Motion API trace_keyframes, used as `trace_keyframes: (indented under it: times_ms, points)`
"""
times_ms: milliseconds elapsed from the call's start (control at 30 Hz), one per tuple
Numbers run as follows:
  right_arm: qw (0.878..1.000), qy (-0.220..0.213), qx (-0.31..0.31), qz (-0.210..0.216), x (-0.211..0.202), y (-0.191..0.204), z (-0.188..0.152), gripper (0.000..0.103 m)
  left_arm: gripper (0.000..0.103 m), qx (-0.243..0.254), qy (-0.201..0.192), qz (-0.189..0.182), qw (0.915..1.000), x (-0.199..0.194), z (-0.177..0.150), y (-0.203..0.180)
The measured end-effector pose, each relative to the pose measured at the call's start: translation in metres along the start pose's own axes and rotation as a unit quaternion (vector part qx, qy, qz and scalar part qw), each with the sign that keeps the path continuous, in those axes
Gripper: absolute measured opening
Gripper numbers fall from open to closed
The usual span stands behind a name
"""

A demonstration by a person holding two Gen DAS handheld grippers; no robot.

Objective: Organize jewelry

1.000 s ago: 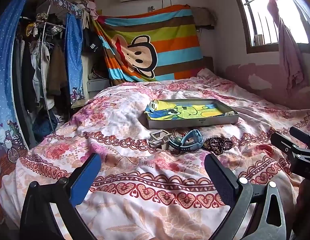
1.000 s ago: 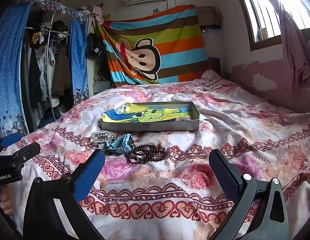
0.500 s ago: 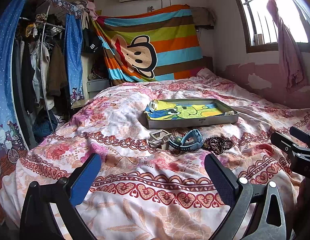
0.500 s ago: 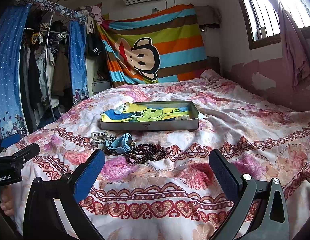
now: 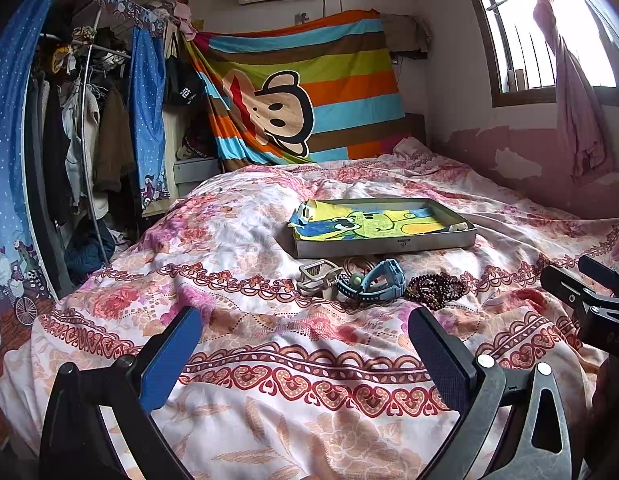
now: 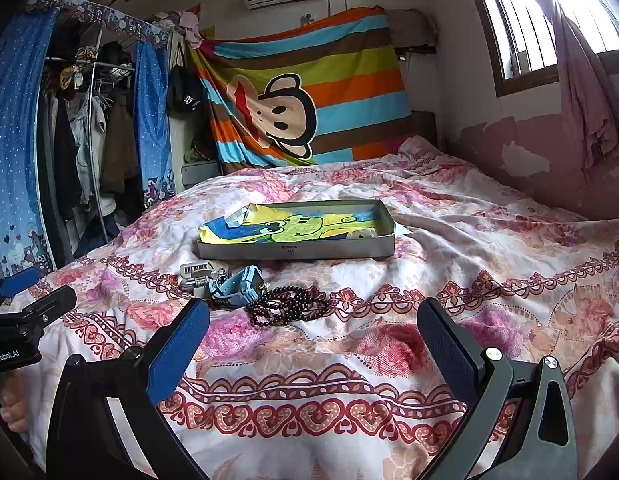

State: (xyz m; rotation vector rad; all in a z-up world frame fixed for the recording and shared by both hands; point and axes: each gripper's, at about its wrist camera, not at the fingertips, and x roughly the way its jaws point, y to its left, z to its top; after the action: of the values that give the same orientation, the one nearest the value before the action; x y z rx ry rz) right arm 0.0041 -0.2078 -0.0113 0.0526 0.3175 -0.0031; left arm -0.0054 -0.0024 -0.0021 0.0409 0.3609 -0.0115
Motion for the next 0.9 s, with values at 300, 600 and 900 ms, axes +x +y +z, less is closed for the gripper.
trace_keyframes:
  times_ms: [300, 600, 900]
  points:
    - [1.000, 0.001, 0.001, 0.000, 0.0004, -0.0005, -0.0004, 0.102, 0.103, 0.000, 0.000, 0.000, 1.0000, 0.0000, 0.0000, 0.0000]
    - [1.000, 0.003, 0.001, 0.000, 0.0004, 0.0005, -0.0005, 0.102, 0.103, 0.000, 0.000, 0.000, 1.0000, 0.0005, 0.0001, 0.0001]
    - [1.000, 0.004, 0.002, 0.000, 0.0001, -0.0007, -0.0012, 0.102, 0.103, -0.001, 0.000, 0.000, 1.0000, 0.0001, -0.0001, -0.0002]
